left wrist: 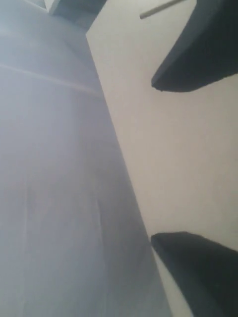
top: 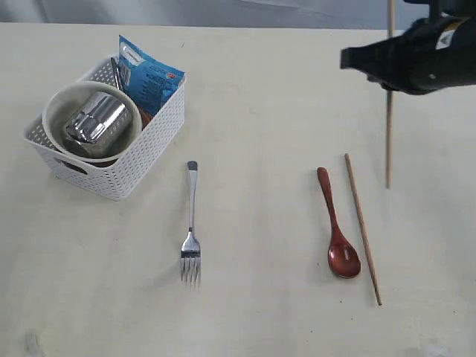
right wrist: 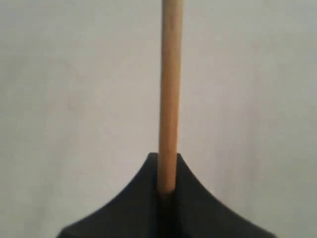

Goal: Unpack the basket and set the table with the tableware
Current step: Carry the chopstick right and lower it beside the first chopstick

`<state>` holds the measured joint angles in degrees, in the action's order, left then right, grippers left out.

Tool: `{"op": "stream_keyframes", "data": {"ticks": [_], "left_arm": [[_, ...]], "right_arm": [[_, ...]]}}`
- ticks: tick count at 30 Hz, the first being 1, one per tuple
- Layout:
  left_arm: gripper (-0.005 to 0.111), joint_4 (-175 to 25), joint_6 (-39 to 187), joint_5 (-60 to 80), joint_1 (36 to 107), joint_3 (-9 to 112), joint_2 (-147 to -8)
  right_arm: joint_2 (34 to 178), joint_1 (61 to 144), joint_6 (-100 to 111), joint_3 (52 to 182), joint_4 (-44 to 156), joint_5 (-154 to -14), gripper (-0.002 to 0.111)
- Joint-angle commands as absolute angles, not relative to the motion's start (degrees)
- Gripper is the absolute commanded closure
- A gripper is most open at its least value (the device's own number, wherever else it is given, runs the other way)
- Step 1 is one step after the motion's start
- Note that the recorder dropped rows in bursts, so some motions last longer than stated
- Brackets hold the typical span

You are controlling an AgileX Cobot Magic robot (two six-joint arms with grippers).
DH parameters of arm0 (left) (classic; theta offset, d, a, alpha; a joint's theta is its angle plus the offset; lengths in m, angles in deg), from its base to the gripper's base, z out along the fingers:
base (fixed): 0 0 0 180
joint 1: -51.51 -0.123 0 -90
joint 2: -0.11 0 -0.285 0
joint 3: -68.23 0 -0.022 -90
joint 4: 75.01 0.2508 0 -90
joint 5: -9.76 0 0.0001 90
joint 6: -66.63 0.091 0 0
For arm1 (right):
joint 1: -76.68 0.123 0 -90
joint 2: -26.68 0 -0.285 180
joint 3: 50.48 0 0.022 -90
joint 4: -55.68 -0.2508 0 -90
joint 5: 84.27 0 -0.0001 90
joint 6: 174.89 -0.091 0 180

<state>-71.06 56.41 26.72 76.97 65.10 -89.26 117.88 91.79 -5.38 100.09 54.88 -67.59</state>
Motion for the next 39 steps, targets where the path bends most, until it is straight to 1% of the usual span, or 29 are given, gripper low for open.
{"op": "stream_keyframes", "data": {"ticks": [1,5,11,14,18,21,25,39], "left_arm": [[0.034,-70.9,56.4,24.6,77.0,59.4,-89.0],[0.034,-70.9,57.0,22.8,77.0,54.0,-89.0],[0.034,-70.8,58.4,19.0,77.0,48.3,-89.0],[0.034,-70.8,58.9,18.2,77.0,47.9,-89.0],[0.034,-70.8,58.9,18.2,77.0,47.8,-89.0],[0.034,-70.8,58.9,18.0,77.0,47.4,-89.0],[0.034,-70.8,58.9,18.0,77.0,47.4,-89.0],[0.034,-70.8,58.9,18.0,77.0,47.4,-89.0]], "right_arm": [[117.6,89.2,-3.1,102.1,54.6,-48.3,0.109],[118.3,90.4,-3.5,102.1,54.2,-45.7,0.109],[122.2,95.1,-6.1,99.4,54.1,-48.9,0.109],[124.4,96.3,-7.8,98.3,54.2,-52.5,0.109],[126.1,96.3,-9.7,96.0,56.2,-53.1,0.109],[128.4,96.2,-10.6,92.9,57.6,-56.2,0.109],[129.3,96.2,-10.7,92.2,57.6,-59.7,0.109],[131.8,96.2,-10.7,92.2,59.5,-59.9,0.108]]}}
